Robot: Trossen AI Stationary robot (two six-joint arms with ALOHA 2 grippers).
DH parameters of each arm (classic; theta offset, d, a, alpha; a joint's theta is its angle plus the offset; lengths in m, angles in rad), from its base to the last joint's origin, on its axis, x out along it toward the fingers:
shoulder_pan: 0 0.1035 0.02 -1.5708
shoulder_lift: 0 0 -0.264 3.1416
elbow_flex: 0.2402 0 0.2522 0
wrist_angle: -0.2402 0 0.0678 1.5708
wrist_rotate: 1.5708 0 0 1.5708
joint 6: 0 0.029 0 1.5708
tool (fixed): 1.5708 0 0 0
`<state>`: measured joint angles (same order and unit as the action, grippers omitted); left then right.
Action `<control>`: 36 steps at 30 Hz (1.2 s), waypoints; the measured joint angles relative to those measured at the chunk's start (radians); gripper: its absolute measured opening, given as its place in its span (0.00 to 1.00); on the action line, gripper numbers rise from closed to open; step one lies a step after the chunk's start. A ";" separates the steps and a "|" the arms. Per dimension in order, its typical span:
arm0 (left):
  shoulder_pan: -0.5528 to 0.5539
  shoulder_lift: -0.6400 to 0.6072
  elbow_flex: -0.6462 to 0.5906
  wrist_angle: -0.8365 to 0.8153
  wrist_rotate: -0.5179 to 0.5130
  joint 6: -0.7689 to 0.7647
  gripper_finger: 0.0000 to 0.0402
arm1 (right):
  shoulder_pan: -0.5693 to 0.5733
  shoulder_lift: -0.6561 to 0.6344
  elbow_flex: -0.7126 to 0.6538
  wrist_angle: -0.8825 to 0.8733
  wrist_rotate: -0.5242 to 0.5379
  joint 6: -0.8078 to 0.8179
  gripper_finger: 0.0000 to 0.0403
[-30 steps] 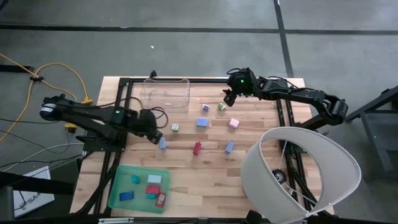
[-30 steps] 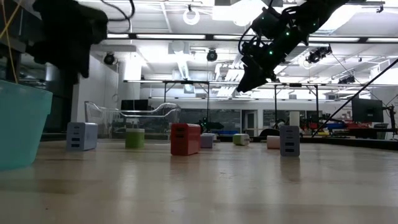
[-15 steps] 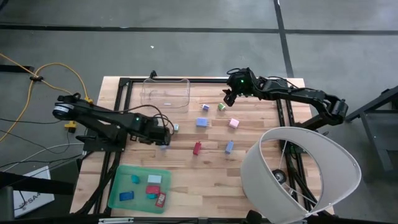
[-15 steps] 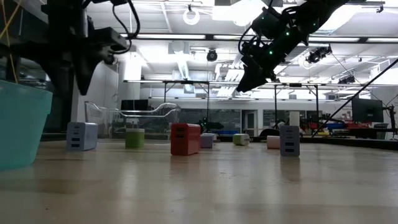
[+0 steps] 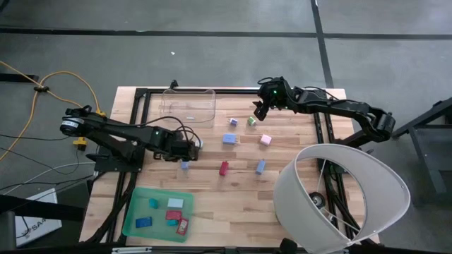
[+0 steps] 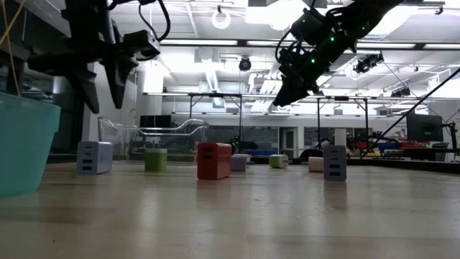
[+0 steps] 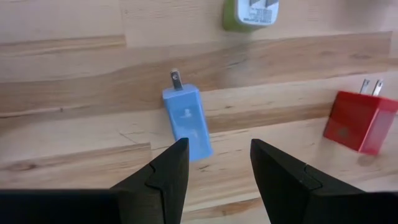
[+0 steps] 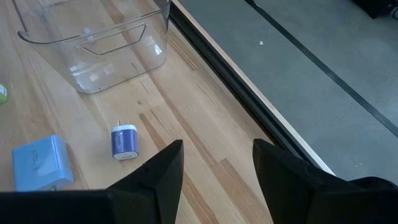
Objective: Pick & Place Office items
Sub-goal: Put the left blue charger adapter into the transparent bin
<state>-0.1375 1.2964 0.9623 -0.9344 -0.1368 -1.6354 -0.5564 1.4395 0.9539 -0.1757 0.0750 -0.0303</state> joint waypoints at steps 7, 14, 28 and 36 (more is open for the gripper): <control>0.002 0.000 0.000 -0.001 0.002 0.048 0.41 | 0.000 0.000 0.000 0.000 0.000 0.000 0.45; -0.032 0.012 -0.001 -0.012 0.016 -0.067 0.41 | 0.000 0.000 0.000 0.000 0.000 0.000 0.45; -0.077 0.054 -0.001 -0.019 0.007 -0.163 0.49 | 0.000 0.000 0.001 0.017 0.000 0.000 0.45; -0.073 0.103 -0.002 -0.017 -0.025 -0.153 0.52 | 0.000 0.000 0.001 0.032 0.000 0.000 0.45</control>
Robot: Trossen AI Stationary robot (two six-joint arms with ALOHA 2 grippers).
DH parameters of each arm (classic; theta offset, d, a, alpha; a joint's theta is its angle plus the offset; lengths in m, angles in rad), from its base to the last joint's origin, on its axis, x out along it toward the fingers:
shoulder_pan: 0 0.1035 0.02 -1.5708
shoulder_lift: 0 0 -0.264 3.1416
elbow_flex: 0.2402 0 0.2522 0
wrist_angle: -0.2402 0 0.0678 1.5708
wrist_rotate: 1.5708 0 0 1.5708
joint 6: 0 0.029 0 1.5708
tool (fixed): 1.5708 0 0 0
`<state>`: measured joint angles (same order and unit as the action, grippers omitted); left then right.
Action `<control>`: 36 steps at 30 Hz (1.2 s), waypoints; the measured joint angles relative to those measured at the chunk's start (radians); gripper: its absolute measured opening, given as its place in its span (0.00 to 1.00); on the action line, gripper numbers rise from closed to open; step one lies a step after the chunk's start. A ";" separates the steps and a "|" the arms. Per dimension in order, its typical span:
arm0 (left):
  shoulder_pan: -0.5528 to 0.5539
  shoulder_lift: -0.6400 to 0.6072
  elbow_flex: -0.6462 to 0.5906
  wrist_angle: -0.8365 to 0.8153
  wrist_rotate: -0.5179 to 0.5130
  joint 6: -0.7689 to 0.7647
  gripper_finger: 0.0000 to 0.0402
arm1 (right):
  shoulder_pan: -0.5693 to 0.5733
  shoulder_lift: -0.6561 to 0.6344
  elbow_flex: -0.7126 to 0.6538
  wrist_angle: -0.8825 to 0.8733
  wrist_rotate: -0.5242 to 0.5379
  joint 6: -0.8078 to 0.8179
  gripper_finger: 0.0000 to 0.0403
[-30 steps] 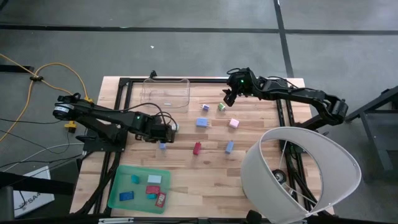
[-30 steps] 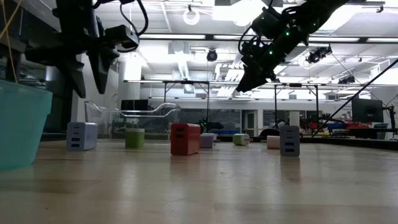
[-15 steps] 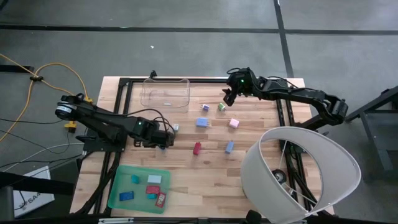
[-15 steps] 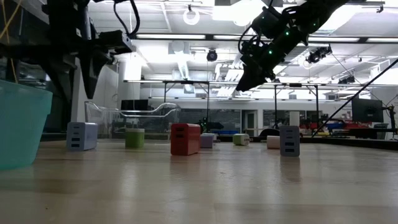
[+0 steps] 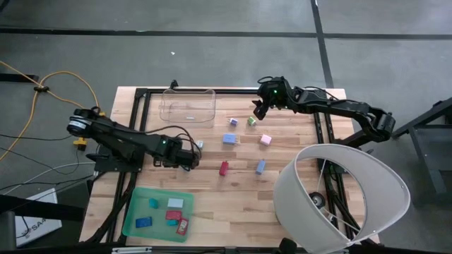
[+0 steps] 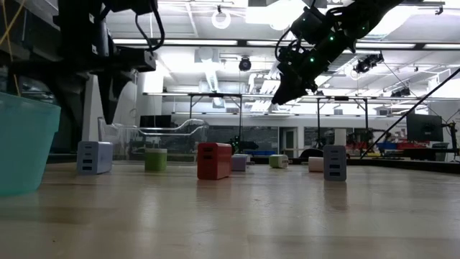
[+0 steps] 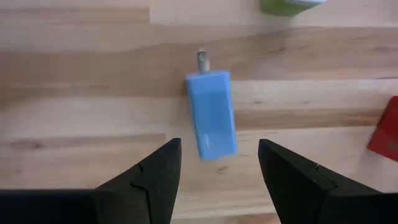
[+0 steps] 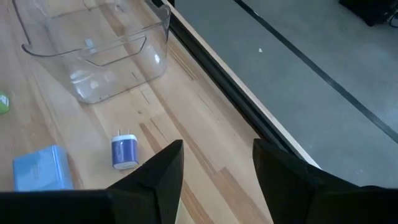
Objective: Pick & Place Office items
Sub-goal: Put the left blue charger adapter into the transparent bin
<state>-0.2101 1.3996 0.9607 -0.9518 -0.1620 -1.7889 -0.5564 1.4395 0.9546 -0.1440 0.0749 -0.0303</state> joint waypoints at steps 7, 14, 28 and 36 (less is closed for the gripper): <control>0.007 0.024 0.000 0.025 0.025 -0.069 0.52 | 0.000 0.000 0.000 0.000 0.000 0.000 0.45; 0.007 0.045 0.000 0.006 0.070 -0.147 0.52 | 0.000 0.000 0.000 0.002 0.000 0.000 0.45; 0.021 0.103 0.000 0.034 0.055 -0.149 0.52 | 0.000 0.000 0.000 0.006 0.000 0.000 0.45; 0.020 0.148 -0.001 0.044 0.054 -0.151 0.52 | 0.000 0.000 0.000 0.006 0.000 0.000 0.45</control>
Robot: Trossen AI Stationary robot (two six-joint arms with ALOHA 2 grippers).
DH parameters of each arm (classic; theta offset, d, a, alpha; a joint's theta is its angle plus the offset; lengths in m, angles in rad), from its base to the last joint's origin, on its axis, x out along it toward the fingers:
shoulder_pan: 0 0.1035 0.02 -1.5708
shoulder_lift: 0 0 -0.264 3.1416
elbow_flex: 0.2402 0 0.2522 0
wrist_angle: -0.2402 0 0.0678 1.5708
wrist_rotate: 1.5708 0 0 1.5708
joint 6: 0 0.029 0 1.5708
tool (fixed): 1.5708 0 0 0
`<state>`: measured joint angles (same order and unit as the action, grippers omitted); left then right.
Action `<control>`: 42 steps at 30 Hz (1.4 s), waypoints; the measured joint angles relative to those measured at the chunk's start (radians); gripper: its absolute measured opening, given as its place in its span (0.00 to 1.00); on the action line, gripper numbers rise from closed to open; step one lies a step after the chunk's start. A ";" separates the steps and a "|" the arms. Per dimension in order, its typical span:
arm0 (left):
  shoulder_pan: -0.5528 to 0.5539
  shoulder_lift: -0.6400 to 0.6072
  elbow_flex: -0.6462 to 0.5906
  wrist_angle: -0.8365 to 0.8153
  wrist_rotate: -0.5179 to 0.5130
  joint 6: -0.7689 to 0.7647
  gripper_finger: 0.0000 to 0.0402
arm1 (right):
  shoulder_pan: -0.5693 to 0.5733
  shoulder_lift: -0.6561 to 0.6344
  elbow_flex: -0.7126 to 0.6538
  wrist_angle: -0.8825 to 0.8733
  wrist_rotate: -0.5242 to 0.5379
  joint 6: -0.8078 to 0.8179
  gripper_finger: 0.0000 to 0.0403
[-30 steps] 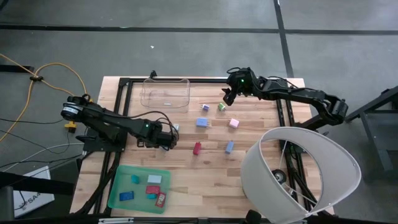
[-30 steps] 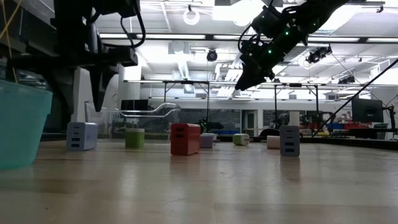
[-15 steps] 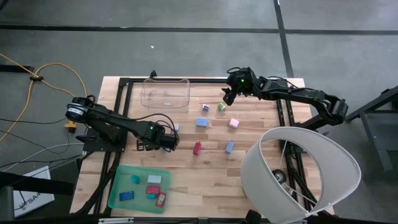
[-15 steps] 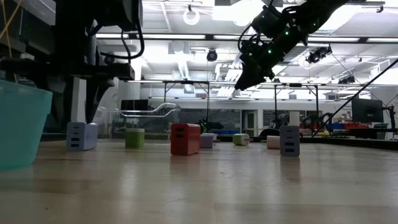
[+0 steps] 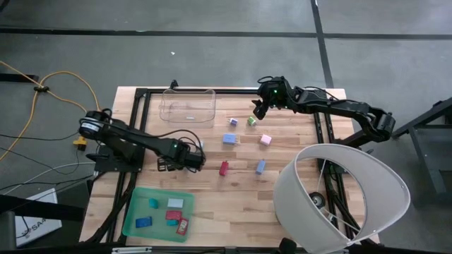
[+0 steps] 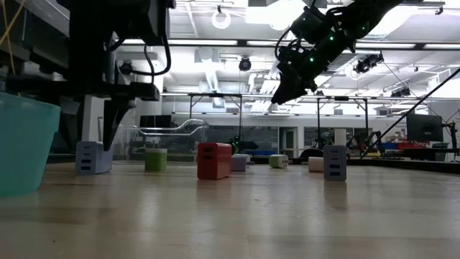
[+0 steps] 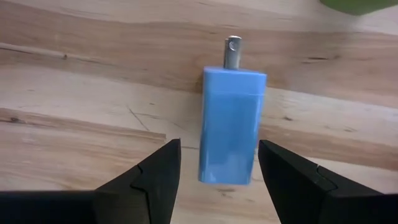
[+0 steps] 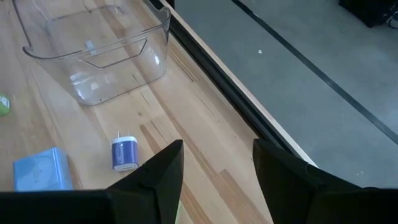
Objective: Pick & Place Office items
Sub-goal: Put the left blue charger adapter into the transparent bin
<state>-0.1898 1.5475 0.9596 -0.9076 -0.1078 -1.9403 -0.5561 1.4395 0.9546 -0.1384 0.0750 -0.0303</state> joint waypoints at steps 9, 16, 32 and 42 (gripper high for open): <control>0.006 0.004 0.000 0.001 0.001 0.002 0.51 | 0.000 0.000 0.000 0.000 0.000 0.000 0.45; 0.006 0.004 0.000 0.007 0.001 -0.026 0.42 | 0.000 0.000 0.000 0.000 0.000 0.000 0.45; 0.006 0.004 0.000 0.007 0.000 -0.007 0.34 | 0.000 0.000 0.000 0.000 0.000 0.000 0.45; 0.006 -0.001 0.000 0.007 -0.003 0.004 0.29 | 0.000 0.000 0.000 0.000 0.000 0.000 0.45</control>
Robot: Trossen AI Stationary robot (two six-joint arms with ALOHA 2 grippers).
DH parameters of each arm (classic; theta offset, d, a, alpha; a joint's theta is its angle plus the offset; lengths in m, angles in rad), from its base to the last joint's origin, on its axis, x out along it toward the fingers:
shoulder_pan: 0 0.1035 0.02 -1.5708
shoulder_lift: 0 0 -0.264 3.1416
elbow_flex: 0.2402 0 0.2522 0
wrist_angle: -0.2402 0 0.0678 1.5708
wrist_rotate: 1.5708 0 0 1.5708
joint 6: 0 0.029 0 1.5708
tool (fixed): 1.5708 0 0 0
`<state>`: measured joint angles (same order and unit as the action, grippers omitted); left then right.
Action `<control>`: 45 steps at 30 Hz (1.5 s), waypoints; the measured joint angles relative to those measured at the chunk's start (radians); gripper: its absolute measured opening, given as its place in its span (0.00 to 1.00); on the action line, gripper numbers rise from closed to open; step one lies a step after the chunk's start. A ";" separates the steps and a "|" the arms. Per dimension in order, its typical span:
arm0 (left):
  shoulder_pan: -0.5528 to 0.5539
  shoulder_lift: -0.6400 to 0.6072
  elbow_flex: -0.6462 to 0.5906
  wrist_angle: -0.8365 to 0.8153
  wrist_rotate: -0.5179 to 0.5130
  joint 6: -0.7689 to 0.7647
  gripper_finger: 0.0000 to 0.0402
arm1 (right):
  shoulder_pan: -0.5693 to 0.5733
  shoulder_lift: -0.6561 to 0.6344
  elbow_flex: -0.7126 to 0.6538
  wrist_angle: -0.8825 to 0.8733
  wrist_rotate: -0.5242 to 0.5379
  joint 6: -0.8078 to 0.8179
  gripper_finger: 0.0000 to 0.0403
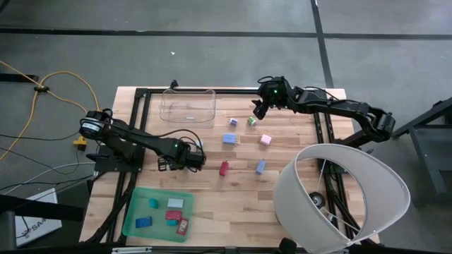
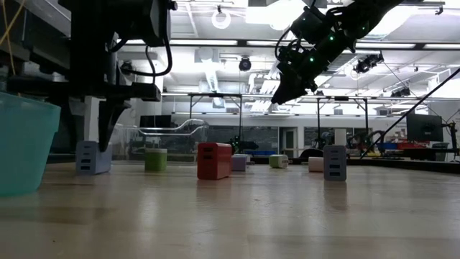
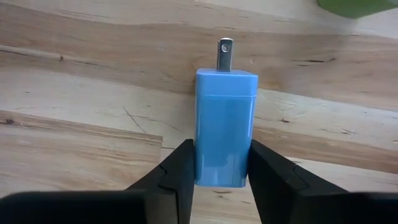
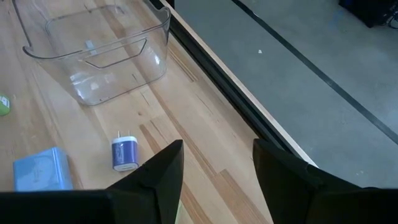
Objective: Pick & Place Office items
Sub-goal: Put the left blue charger adapter into the transparent bin
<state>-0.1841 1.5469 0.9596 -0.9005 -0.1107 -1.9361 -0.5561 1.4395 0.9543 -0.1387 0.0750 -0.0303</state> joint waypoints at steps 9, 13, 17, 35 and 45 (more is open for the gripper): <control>0.006 -0.055 0.000 -0.003 -0.025 0.033 0.29 | 0.000 0.000 0.000 0.000 0.000 0.000 0.45; 0.011 -0.092 0.000 -0.008 -0.057 0.067 0.29 | 0.000 0.000 0.000 0.000 0.000 0.000 0.45; 0.029 -0.131 0.001 -0.008 -0.098 0.137 0.29 | 0.000 0.000 0.000 0.000 0.000 0.000 0.45; 0.242 -0.346 0.000 0.055 -0.157 0.614 0.28 | 0.000 0.000 0.000 0.000 0.000 0.000 0.45; 0.444 -0.394 0.001 0.149 -0.154 0.868 0.28 | 0.000 0.000 0.000 0.000 0.000 0.000 0.45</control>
<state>0.2600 1.1530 0.9602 -0.7511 -0.2649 -1.0679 -0.5563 1.4395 0.9543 -0.1387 0.0750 -0.0303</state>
